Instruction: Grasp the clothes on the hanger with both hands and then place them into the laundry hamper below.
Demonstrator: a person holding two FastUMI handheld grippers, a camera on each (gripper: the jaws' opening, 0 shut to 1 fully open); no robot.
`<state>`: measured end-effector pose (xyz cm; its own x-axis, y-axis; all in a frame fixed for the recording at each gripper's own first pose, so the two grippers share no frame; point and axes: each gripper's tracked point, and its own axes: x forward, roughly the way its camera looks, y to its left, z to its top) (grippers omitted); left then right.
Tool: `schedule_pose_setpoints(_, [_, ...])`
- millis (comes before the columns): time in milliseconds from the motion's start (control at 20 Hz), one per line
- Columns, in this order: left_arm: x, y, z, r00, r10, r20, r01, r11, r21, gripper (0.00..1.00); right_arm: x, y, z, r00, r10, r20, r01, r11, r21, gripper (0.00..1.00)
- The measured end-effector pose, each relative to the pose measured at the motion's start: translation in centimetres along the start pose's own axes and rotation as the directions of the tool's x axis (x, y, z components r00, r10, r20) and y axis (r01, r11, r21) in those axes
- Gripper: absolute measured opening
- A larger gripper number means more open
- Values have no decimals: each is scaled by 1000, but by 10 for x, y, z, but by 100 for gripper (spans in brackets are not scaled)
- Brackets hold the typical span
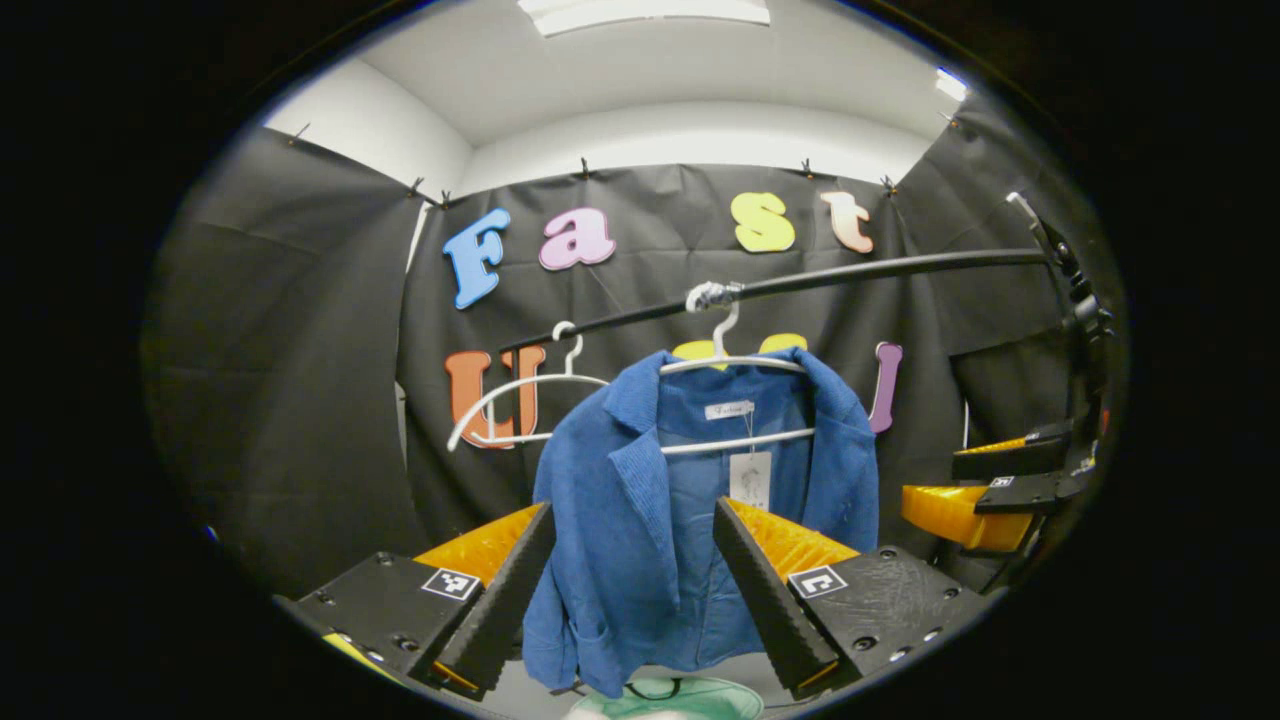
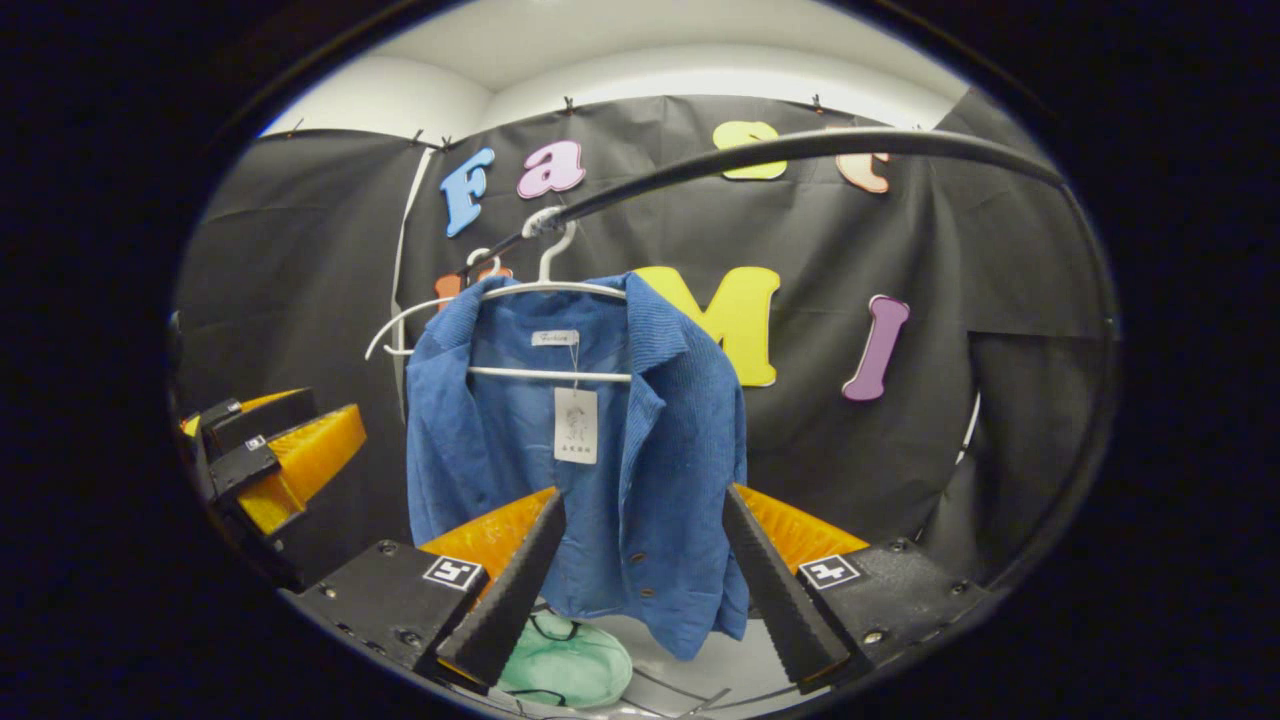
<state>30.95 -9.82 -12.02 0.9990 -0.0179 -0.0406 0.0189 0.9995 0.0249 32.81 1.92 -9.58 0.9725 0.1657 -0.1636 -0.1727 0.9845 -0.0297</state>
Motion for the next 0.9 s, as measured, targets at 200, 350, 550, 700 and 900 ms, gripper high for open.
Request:
schedule_pose_setpoints(200, [51,-2,-20,999,29,-19,-29,1000,8,99,57,-6,-3,1000,16,-11,-16,1000,13,100])
schedule_pose_setpoints(350, [87,0,-37,998,40,-49,-39,999,20,98,92,-4,-2,1000,14,-6,-14,1000,25,100])
schedule_pose_setpoints(550, [121,4,-46,997,63,-49,-62,998,23,96,127,3,2,1000,13,2,-13,999,32,100])
schedule_pose_setpoints(700, [134,7,-45,996,73,-48,-71,997,34,98,139,5,10,999,12,40,-14,999,37,82])
schedule_pose_setpoints(900, [139,9,-38,997,74,-32,-72,995,64,91,144,4,14,996,55,69,-61,995,80,61])
